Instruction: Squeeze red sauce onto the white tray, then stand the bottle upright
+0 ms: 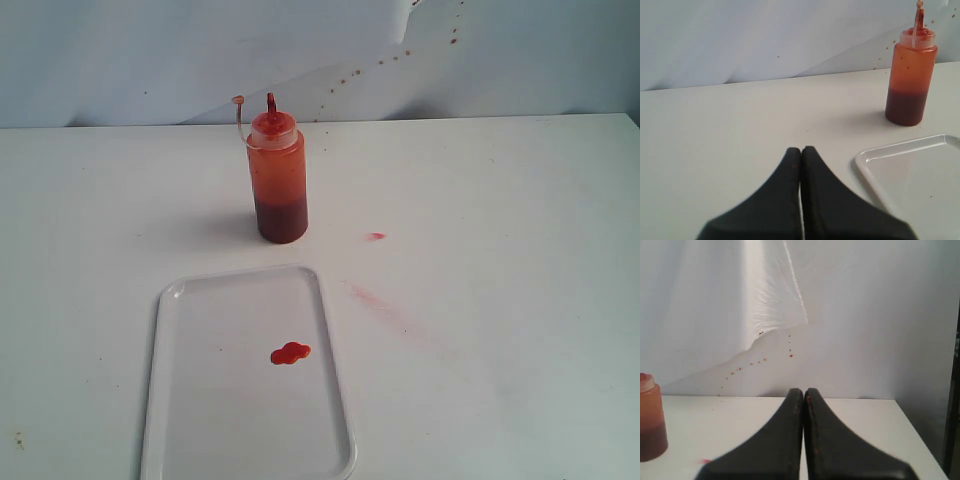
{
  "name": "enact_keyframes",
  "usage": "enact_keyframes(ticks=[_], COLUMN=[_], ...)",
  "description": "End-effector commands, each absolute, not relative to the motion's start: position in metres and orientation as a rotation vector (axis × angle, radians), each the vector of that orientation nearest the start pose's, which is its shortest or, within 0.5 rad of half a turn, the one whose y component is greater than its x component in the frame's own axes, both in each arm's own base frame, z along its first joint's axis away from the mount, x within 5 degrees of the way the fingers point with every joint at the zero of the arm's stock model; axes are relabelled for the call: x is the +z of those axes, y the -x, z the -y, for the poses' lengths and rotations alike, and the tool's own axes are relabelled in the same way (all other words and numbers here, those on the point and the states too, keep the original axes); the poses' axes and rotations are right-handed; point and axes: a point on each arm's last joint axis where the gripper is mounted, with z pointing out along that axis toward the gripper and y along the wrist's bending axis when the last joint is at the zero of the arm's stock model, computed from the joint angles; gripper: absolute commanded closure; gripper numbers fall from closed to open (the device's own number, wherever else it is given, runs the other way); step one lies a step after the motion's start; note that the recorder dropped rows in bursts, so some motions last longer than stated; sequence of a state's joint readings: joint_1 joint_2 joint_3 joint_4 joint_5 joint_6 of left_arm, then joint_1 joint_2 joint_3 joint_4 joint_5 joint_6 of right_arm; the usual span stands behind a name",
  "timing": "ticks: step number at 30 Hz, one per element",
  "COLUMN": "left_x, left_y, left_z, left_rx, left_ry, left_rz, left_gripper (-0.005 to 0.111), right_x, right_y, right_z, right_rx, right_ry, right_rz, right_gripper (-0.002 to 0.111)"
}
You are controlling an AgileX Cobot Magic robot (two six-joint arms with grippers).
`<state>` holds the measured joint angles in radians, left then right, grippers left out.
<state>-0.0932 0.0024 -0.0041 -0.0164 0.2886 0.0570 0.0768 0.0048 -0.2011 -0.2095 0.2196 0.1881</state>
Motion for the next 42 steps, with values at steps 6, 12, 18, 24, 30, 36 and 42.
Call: enact_keyframes(ticks=[6, 12, 18, 24, 30, 36, 42], left_x=[0.188, 0.188, 0.188, 0.188, 0.188, 0.188, 0.188], left_y=[-0.055, -0.055, -0.055, -0.055, -0.055, -0.055, -0.055], left_z=[0.005, 0.005, 0.005, 0.005, 0.005, 0.005, 0.005], left_rx=[-0.036, -0.036, -0.036, -0.036, -0.036, -0.036, -0.036], left_ry=[-0.124, -0.124, -0.124, -0.124, -0.124, -0.124, -0.124], left_rz=[-1.756, -1.756, -1.756, -1.756, -1.756, -1.756, -1.756], left_gripper=[0.107, 0.107, 0.107, 0.107, 0.107, 0.107, 0.107], right_x=[0.228, 0.224, 0.224, 0.211, 0.205, 0.201, 0.194], right_y=[-0.051, -0.052, -0.052, -0.055, -0.056, -0.056, -0.056], right_z=[-0.001, -0.001, -0.001, -0.002, -0.003, -0.002, -0.001], right_rx=[-0.049, -0.049, -0.040, -0.028, -0.021, -0.026, -0.033], right_ry=[0.115, 0.116, 0.110, 0.108, 0.113, 0.112, 0.110], right_rz=[-1.578, -1.588, -1.589, -1.608, -1.570, -1.614, -1.690], right_gripper=[0.108, 0.108, 0.108, 0.108, 0.108, 0.108, 0.108])
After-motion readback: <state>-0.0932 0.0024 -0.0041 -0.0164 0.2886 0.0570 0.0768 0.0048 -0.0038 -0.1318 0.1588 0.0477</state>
